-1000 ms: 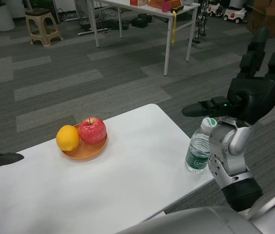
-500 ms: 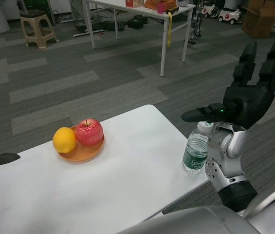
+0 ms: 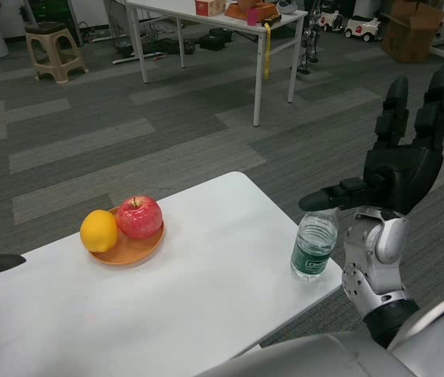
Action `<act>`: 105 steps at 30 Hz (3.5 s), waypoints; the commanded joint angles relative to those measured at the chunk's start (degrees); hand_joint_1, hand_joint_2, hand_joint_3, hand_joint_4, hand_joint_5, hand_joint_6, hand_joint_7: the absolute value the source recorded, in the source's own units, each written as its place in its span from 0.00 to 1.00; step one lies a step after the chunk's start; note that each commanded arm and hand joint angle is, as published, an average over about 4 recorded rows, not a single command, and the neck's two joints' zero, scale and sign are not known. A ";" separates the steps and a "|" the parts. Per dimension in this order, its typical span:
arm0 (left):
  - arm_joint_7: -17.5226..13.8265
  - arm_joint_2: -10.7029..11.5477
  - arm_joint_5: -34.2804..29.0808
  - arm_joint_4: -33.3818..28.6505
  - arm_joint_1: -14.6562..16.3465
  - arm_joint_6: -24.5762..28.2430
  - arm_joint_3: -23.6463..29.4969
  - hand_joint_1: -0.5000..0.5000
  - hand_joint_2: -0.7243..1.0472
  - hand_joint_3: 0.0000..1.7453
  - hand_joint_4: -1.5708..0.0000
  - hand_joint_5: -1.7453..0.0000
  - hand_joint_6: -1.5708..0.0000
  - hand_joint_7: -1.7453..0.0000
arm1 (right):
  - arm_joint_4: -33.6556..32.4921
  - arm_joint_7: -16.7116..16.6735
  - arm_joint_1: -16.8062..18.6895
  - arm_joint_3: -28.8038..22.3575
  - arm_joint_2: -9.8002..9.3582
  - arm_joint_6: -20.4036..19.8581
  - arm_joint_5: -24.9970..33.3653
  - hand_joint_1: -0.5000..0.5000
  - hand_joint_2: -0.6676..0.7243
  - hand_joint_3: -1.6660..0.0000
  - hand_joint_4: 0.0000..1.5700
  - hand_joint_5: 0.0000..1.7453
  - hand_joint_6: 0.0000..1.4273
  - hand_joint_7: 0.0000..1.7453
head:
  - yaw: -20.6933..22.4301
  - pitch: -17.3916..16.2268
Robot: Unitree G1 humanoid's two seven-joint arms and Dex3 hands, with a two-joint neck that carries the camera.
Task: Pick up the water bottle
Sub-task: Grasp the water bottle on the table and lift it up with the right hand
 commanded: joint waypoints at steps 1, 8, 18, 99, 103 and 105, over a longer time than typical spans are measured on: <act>-0.39 0.80 -0.51 1.00 -1.17 0.23 0.09 0.00 0.30 0.05 1.00 0.94 1.00 1.00 | 0.67 1.44 0.97 -0.72 0.38 0.16 0.63 0.00 1.00 1.00 0.00 0.00 0.00 0.04 | -1.78 0.34; -0.70 1.00 -1.65 2.59 -2.05 0.23 -0.54 0.00 0.30 0.05 1.00 0.94 1.00 1.00 | 1.95 6.27 3.98 -1.73 -1.49 0.47 0.65 0.00 1.00 1.00 0.00 0.00 0.00 0.10 | -5.82 0.83; -0.92 1.22 -1.96 3.16 -2.27 0.06 -0.54 0.00 0.30 0.05 1.00 0.94 1.00 1.00 | 4.54 13.30 7.54 -2.22 -3.82 2.05 0.65 0.00 1.00 1.00 0.00 0.00 0.00 0.09 | -8.27 0.22; -0.66 1.15 -1.96 4.13 -1.87 0.06 -2.41 0.00 0.30 0.05 1.00 0.94 1.00 1.00 | 40.36 25.50 -0.53 17.73 -13.20 5.81 0.47 0.00 0.86 1.00 0.00 0.00 0.00 0.16 | -11.18 -3.13; -0.66 1.22 -1.96 4.17 -1.89 0.12 -2.48 0.00 0.30 0.05 1.00 0.94 1.00 1.00 | 42.07 26.57 -1.80 17.80 -12.39 5.90 0.45 0.00 0.86 1.00 0.00 0.00 0.00 0.16 | -11.21 -3.40; -0.66 1.22 -1.96 4.19 -1.94 0.14 -2.46 0.00 0.30 0.04 1.00 0.94 1.00 1.00 | 42.84 27.08 -2.35 18.00 -12.04 5.94 0.41 0.00 0.86 1.00 0.00 0.00 0.00 0.16 | -11.16 -3.73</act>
